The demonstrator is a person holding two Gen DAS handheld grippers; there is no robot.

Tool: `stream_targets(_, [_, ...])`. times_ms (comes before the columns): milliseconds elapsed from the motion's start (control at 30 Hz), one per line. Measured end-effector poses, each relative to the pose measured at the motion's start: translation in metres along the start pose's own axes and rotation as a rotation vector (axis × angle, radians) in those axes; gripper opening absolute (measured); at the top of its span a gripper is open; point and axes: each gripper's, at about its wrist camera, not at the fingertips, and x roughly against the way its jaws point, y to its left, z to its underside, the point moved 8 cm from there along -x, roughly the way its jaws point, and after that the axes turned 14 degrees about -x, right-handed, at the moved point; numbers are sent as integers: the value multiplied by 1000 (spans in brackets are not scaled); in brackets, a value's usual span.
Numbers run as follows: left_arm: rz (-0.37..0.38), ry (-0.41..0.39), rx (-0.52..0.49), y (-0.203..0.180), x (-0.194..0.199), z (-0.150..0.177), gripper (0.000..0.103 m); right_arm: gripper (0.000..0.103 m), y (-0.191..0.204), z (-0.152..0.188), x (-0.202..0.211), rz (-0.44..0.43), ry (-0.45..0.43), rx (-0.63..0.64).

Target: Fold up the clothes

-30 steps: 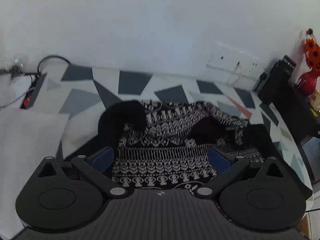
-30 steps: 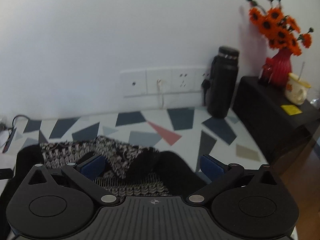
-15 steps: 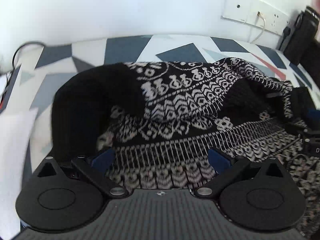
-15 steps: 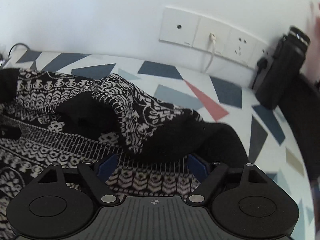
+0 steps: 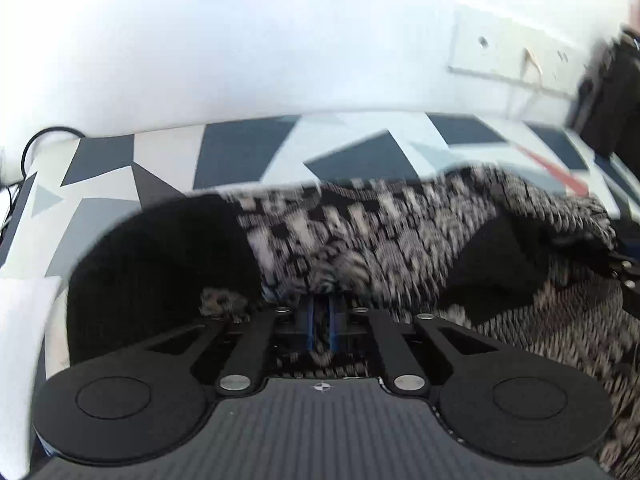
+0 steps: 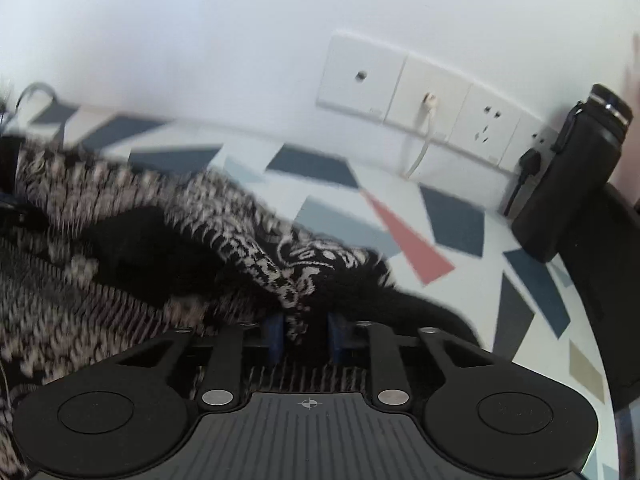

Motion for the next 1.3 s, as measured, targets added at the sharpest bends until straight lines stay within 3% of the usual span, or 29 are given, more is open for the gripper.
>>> stream_targets(167, [-54,-58,0,17,-9,-35,2,17,-21,-41,-9,-22,-67,-74])
stream_targets(333, [-155,-147,24,40,-20,-85,3,17,-40,-86,-55,38,-124,-95])
stream_targets(433, [-236,-124,63,58,-36,-103,4,25,-55,-101,-96,91,-93,-149])
stream_targets(467, [-260,-109,84,65,-42,-106,4,33,-58,-102,-106,115,-88,-144])
stream_targets(567, [-169,-119,148,66,-31,-106,9,44,-62,-102,-114,148,-73,-116])
stream_targets(700, [-62,-95,69,31,-6,-81,15,49,-67,-89,-86,57,-57,-138])
stream_targets(833, [58,-17,-22,-13,5,-40,15,49,-56,-66,-60,-58,0,-124])
stream_targets(933, [106,38,-68,-38,3,-17,15,49,-42,-53,-56,-113,49,-105])
stream_targets(1033, [80,79,-122,-50,-10,-2,15,52,-31,-49,-66,-112,54,-82])
stream_targets(1300, [-67,10,-154,-21,-45,-38,21,64,-44,-70,-112,-37,37,-151])
